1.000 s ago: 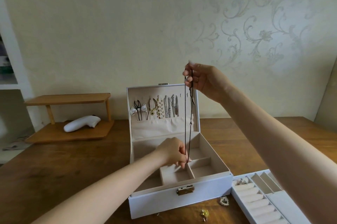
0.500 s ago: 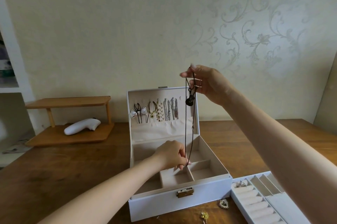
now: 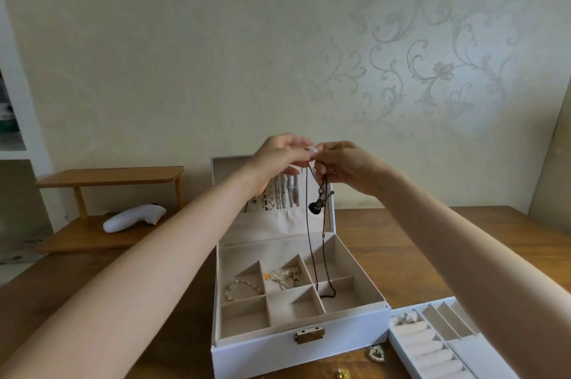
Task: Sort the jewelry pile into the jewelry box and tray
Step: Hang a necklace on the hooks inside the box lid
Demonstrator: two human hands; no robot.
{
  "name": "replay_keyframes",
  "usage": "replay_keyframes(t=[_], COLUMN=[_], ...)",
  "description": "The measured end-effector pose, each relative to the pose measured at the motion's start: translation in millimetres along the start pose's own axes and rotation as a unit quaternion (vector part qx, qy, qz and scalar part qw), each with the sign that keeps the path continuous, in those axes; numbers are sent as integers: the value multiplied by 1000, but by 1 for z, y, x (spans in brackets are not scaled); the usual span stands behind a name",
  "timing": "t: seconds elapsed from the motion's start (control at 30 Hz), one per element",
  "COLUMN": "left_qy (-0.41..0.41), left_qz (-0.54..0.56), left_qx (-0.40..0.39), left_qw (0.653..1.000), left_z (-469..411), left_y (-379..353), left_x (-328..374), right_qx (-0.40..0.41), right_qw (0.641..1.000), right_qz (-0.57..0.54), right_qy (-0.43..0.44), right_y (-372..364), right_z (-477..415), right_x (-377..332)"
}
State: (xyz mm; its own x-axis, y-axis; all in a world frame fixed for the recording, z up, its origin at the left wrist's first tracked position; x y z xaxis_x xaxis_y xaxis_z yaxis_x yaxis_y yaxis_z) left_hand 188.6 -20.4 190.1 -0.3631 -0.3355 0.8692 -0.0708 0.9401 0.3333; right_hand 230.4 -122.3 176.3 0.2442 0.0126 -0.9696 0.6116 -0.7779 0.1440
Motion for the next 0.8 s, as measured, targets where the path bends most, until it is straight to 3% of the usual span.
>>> replay_keyframes(t=[0.13,0.33,0.47,0.67,0.8], left_qy=[43,77,63,1,3], left_qz=[-32,-12,-96,-242,-253], left_qx=[5,105,197,329,371], left_qw=[999,991,974,913,893], left_z=[-9,-15,-26,-25,-27], left_y=[-8,-5,1,8,11], left_x=[-33,-68,-81,-62,-56], right_qx=[39,96,155,333,418], right_qw=[998,990,979,919,862], right_qz=[49,103,126,211,288], right_qy=[-10,-29,-28,-10,-22], right_y=[6,26,32,39,38], right_z=[-5,-15,-19,-25,-27], right_x=[23,49,59,53,43])
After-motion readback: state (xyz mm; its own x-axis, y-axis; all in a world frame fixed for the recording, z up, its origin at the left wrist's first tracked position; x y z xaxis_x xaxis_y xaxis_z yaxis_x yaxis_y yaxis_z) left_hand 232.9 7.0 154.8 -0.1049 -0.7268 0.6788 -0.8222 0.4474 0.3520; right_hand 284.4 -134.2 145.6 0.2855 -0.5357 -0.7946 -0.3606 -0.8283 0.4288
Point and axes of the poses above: each hand's wrist, its own z-axis away from the middle knuckle, its own y-axis out of the back of the hand, x = y × z, the point moved 8 cm from there along -z, towards the middle knuckle, and after that the axes turned 4 degrees about -y, right-handed, at the moved point
